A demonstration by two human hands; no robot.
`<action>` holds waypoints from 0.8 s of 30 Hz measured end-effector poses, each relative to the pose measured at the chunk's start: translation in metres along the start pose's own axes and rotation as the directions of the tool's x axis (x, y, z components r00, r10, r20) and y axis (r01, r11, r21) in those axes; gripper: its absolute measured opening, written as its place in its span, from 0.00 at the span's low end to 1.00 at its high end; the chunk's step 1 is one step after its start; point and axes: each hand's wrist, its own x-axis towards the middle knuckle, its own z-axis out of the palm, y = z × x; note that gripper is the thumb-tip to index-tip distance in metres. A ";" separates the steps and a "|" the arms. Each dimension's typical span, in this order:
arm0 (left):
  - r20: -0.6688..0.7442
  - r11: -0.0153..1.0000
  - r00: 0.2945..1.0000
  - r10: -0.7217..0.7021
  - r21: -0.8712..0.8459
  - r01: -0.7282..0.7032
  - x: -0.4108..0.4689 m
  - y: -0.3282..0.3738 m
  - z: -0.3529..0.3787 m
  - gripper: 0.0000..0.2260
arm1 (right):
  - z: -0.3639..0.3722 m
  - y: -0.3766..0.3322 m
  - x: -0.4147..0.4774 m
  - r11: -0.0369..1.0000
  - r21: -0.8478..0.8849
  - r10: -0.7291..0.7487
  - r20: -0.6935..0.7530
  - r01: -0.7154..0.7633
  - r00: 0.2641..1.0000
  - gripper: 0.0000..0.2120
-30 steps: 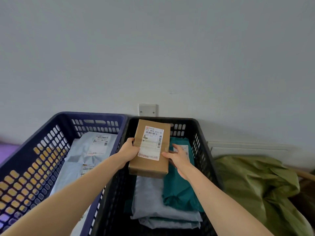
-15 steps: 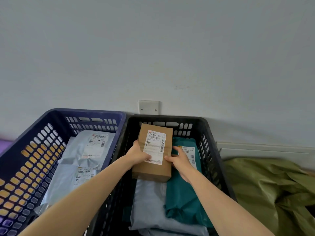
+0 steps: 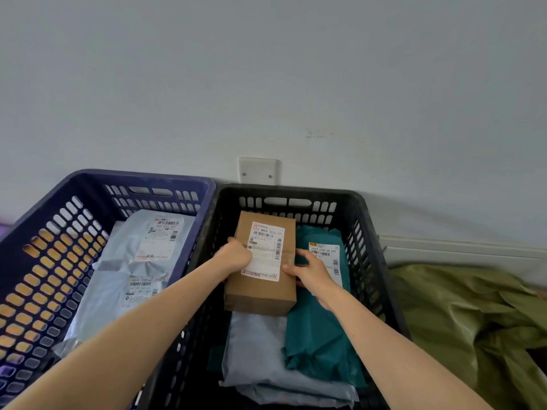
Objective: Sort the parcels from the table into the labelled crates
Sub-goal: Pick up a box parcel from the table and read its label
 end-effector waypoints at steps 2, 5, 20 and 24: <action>-0.029 0.998 0.999 0.014 -0.053 -0.015 0.002 -0.004 -0.001 0.22 | 0.001 0.002 0.001 1.000 -0.018 -0.009 -0.002 0.009 1.000 0.32; -0.060 0.993 0.996 0.061 -0.097 -0.067 0.005 -0.004 -0.002 0.22 | 0.004 -0.002 0.006 1.000 0.000 -0.030 -0.019 0.030 0.999 0.32; 0.188 0.937 0.940 0.284 0.155 -0.314 -0.005 -0.006 -0.004 0.50 | -0.021 -0.033 0.012 0.685 -0.625 -0.166 0.369 0.376 0.915 0.50; 0.330 0.845 0.917 0.226 0.402 -0.353 -0.004 -0.011 -0.004 0.62 | -0.021 -0.034 0.009 0.593 -0.715 -0.067 0.414 0.369 0.908 0.59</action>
